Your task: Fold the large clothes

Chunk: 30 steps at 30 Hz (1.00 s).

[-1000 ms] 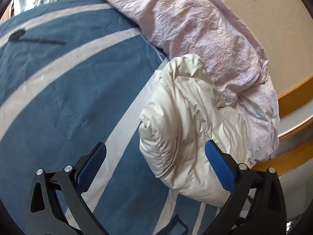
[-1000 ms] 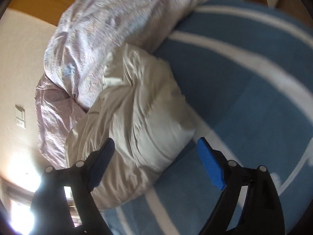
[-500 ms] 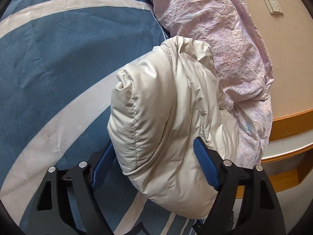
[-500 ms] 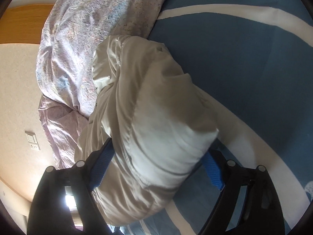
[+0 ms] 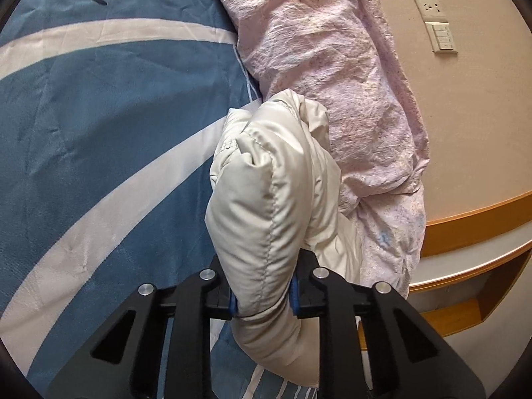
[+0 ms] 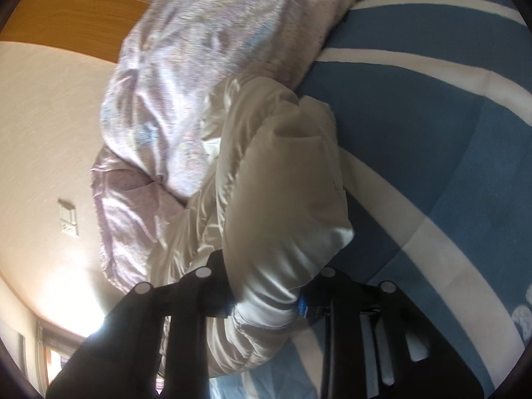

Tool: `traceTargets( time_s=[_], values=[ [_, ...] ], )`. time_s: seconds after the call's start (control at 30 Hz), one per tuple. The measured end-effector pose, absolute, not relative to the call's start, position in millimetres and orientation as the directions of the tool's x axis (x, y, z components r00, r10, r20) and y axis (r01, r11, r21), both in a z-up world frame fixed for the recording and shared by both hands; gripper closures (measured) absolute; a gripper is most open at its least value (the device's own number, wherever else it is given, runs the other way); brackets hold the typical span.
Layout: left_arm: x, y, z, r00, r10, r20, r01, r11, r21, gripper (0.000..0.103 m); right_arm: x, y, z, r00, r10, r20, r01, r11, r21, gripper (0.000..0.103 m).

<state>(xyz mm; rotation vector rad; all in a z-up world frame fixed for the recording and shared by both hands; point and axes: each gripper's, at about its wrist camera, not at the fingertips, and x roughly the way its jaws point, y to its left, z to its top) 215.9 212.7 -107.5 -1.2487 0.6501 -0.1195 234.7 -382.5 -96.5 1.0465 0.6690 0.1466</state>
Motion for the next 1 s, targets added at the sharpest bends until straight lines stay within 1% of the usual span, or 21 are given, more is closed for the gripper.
traceTargets(
  time_s=[0.13,0.4,0.5,0.53,0.6,0.63,0.67,0.7,0.73,0.77,0.8,0.83,0.87,0.93,1.0],
  values=[
    [191,224,-101,0.815,-0.44,-0.378,-0.238,0.34,-0.91,0.082,209,-380,-91,0.782,0.45,-0.431,0.16,0.523,0.837,0.077],
    [133,237,-117,0.793,-0.455,-0.405,-0.26,0.349,-0.9,0.082,159,-375,-101,0.742,0.467,-0.482,0.155,0.579,0.8,0.076],
    [119,237,-120,0.795,-0.444,-0.414,-0.272,0.349,-0.897,0.081,149,-371,-100,0.735,0.436,-0.519,0.161,0.633,0.758,0.072],
    [115,236,-121,0.797,-0.44,-0.414,-0.274,0.347,-0.897,0.079,147,-370,-100,0.734,0.42,-0.533,0.169,0.648,0.743,0.069],
    [112,234,-122,0.799,-0.424,-0.426,-0.277,0.37,-0.887,0.077,140,-370,-100,0.734,0.365,-0.572,0.201,0.688,0.697,0.06],
    [112,234,-122,0.799,-0.417,-0.433,-0.28,0.38,-0.882,0.074,136,-369,-99,0.739,0.34,-0.581,0.215,0.699,0.682,0.049],
    [112,234,-123,0.798,-0.411,-0.441,-0.285,0.386,-0.877,0.073,130,-371,-96,0.749,0.28,-0.6,0.247,0.722,0.646,0.037],
    [112,234,-124,0.796,-0.407,-0.448,-0.292,0.39,-0.873,0.068,127,-372,-92,0.762,0.228,-0.606,0.268,0.741,0.615,0.033],
    [112,234,-125,0.795,-0.402,-0.455,-0.298,0.394,-0.87,0.064,122,-374,-85,0.781,0.146,-0.608,0.298,0.768,0.567,0.029],
    [112,235,-125,0.797,-0.395,-0.458,-0.302,0.396,-0.867,0.061,116,-376,-76,0.797,0.033,-0.604,0.346,0.794,0.501,0.028],
    [111,235,-126,0.799,-0.39,-0.458,-0.3,0.4,-0.866,0.055,111,-376,-69,0.805,-0.049,-0.591,0.378,0.809,0.449,0.028],
    [111,236,-126,0.801,-0.383,-0.46,-0.302,0.406,-0.863,0.053,108,-373,-59,0.812,-0.136,-0.568,0.409,0.827,0.387,0.028],
    [111,235,-126,0.803,-0.375,-0.464,-0.304,0.412,-0.859,0.053,109,-368,-48,0.821,-0.181,-0.541,0.412,0.844,0.343,0.028],
    [111,233,-125,0.804,-0.359,-0.474,-0.303,0.438,-0.846,0.049,116,-352,-33,0.846,-0.176,-0.503,0.357,0.888,0.29,0.028],
    [110,231,-123,0.807,-0.324,-0.494,-0.315,0.471,-0.824,0.047,130,-327,-22,0.866,-0.127,-0.484,0.265,0.937,0.227,0.028]
  ],
)
